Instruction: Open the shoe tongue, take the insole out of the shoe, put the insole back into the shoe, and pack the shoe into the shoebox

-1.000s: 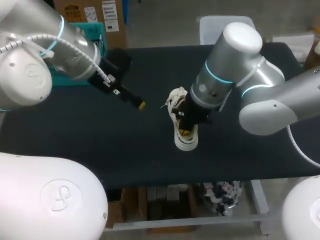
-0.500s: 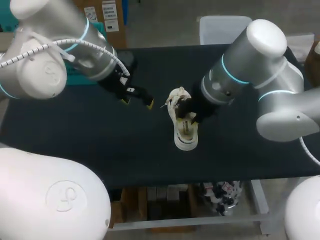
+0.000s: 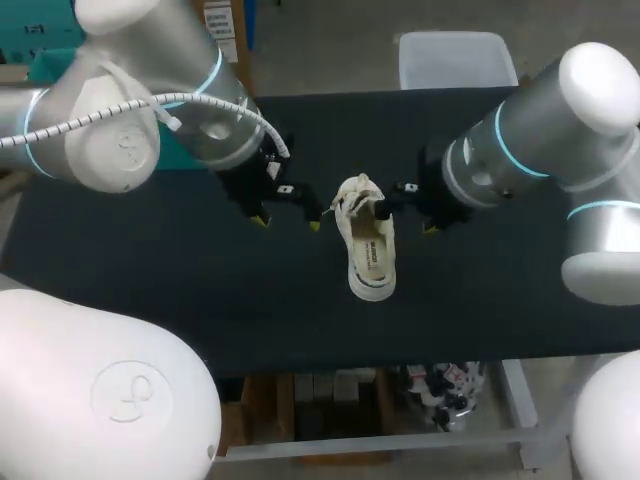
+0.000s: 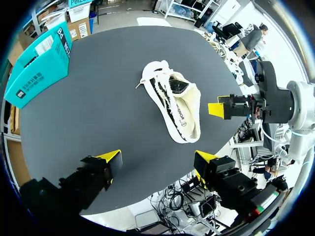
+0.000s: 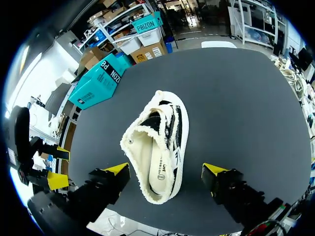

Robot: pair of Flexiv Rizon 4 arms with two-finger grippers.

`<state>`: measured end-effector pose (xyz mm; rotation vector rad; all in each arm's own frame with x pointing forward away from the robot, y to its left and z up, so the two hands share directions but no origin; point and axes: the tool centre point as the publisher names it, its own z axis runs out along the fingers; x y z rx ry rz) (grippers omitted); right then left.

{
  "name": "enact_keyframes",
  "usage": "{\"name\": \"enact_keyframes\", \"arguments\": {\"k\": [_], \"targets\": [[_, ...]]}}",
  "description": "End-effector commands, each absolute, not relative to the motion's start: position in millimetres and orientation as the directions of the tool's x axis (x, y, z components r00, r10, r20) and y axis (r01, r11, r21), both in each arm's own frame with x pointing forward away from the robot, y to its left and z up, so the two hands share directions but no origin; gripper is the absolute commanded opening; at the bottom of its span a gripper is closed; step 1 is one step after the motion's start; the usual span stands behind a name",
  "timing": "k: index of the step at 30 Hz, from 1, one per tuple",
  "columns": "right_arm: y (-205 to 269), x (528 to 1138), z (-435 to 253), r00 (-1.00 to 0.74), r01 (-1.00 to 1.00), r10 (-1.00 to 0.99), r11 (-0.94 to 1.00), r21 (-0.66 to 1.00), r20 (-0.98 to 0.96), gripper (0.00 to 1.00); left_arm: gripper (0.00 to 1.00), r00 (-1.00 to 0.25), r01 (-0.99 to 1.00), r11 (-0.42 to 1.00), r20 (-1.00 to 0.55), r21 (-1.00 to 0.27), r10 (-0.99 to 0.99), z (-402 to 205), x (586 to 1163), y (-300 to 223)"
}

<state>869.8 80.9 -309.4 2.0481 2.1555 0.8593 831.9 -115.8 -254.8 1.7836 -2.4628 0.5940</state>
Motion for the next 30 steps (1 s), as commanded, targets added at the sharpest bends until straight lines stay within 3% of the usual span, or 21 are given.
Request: {"name": "enact_keyframes", "arguments": {"k": [1,9,25,30], "targets": [[56,865,-311,-0.16,0.885,0.915,-0.033,0.465,0.37,1.0,1.0,-0.313,-0.927,0.242,0.234,-0.286,-0.921,-266,828,-128],[41,879,-320,-0.247,0.912,0.91,0.103,0.397,0.332,1.0,1.0,-0.286,-0.938,0.225,0.219,-0.264,-0.933,-286,825,-143],[38,888,-321,-0.211,0.928,0.921,0.084,0.362,0.327,1.0,1.0,-0.234,-0.944,0.179,0.18,-0.279,-0.955,-323,848,-164],[30,907,-328,-0.351,0.892,0.892,0.227,0.39,0.284,1.0,1.0,-0.213,-0.945,0.154,0.187,-0.287,-0.959,-332,861,-166]]}}
